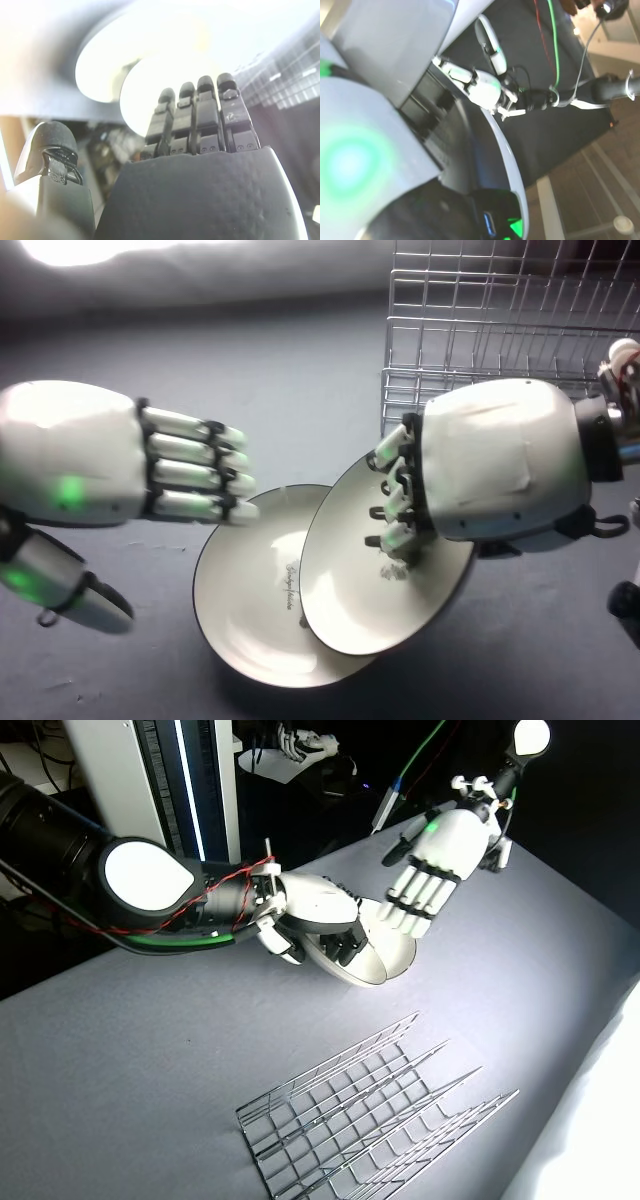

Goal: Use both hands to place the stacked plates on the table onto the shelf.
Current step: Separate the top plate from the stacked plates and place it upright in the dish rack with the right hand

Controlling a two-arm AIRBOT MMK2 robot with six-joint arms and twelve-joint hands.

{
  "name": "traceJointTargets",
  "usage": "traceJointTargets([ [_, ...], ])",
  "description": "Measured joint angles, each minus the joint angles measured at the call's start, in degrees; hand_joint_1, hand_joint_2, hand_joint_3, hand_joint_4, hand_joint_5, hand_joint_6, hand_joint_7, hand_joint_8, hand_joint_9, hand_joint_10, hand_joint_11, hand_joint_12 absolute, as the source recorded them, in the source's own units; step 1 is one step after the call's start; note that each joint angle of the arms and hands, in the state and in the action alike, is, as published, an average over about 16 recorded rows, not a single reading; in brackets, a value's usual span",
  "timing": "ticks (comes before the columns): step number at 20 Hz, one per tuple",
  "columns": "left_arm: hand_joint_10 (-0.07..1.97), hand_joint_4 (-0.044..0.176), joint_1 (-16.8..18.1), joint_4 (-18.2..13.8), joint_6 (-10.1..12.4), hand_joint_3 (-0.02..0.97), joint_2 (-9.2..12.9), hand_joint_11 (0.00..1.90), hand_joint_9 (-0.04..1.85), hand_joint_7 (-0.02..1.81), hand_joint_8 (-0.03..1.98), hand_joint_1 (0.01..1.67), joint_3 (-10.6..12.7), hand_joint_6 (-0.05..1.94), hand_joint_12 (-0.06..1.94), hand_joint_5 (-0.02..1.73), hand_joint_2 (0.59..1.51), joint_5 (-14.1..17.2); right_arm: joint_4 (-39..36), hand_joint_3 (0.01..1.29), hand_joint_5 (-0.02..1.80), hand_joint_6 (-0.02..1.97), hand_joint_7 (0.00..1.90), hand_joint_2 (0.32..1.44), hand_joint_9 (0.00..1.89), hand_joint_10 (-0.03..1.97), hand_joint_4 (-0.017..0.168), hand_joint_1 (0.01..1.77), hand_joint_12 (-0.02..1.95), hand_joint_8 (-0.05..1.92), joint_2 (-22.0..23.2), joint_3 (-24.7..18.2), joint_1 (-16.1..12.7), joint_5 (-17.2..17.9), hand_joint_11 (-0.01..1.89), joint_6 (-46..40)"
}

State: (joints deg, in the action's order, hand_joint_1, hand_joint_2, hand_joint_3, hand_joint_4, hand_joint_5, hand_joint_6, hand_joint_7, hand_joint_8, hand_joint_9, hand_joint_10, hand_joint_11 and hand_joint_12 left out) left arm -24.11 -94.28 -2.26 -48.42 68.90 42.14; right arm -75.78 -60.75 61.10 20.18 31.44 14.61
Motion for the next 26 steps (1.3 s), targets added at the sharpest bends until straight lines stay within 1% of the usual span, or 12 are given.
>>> traceJointTargets([
  [3,0.01,0.001,0.3,0.0,-2.6,0.012,2.2,0.02,0.02,0.02,0.02,0.02,-0.6,0.01,0.0,0.02,1.141,-2.1,1.6,0.01,0.84,0.66,0.94,1.01,0.96,1.03,-0.001,1.27,1.35,0.65,0.4,-0.7,-1.6,-0.7,0.69,-0.2],
  [7,0.01,0.001,0.5,0.2,-6.2,0.01,4.5,0.02,0.02,0.02,0.02,0.02,-1.1,0.01,0.0,0.02,1.138,-4.9,4.6,0.01,0.88,0.75,0.98,1.01,0.99,0.86,0.007,1.27,1.34,0.72,0.9,-1.6,-3.4,-1.5,0.68,-0.4],
  [11,0.01,0.001,0.5,0.4,-9.8,0.007,6.0,0.02,0.02,0.02,0.02,0.02,-1.2,0.01,0.01,0.02,1.135,-6.9,8.8,0.01,0.92,0.81,1.01,1.01,1.03,0.68,0.014,1.27,1.33,0.78,1.4,-2.2,-4.6,-2.2,0.69,-0.5],
  [14,0.01,0.001,0.4,0.5,-11.9,0.005,6.6,0.01,0.02,0.02,0.02,0.02,-0.9,0.01,0.01,0.02,1.133,-7.9,13.0,0.01,0.94,0.83,1.02,1.01,1.04,0.62,0.015,1.26,1.33,0.8,1.8,-2.4,-5.2,-2.9,0.69,-0.5],
  [16,0.01,0.001,0.3,0.6,-12.7,0.004,6.8,0.01,0.02,0.02,0.02,0.02,-0.6,0.01,0.0,0.02,1.133,-8.4,16.3,0.01,0.95,0.84,1.03,1.01,1.04,0.62,0.016,1.26,1.33,0.81,2.0,-2.5,-5.7,-3.6,0.69,-0.5],
  [20,0.01,0.001,-0.1,0.6,-12.8,0.002,6.9,0.01,0.02,0.02,0.02,0.02,0.3,0.01,0.01,0.02,1.132,-8.6,23.8,0.01,0.96,0.86,1.04,1.01,1.05,0.59,0.015,1.26,1.33,0.81,2.2,-2.6,-6.6,-5.5,0.7,-0.5],
  [26,0.01,0.001,-0.6,0.5,-12.7,0.002,6.5,0.02,0.02,0.02,0.02,0.02,2.0,0.01,0.01,0.02,1.129,-8.5,36.3,0.01,0.96,0.87,1.06,1.01,1.0,0.82,0.003,1.27,1.29,0.76,2.1,-2.3,-8.3,-9.5,0.72,-0.7],
])
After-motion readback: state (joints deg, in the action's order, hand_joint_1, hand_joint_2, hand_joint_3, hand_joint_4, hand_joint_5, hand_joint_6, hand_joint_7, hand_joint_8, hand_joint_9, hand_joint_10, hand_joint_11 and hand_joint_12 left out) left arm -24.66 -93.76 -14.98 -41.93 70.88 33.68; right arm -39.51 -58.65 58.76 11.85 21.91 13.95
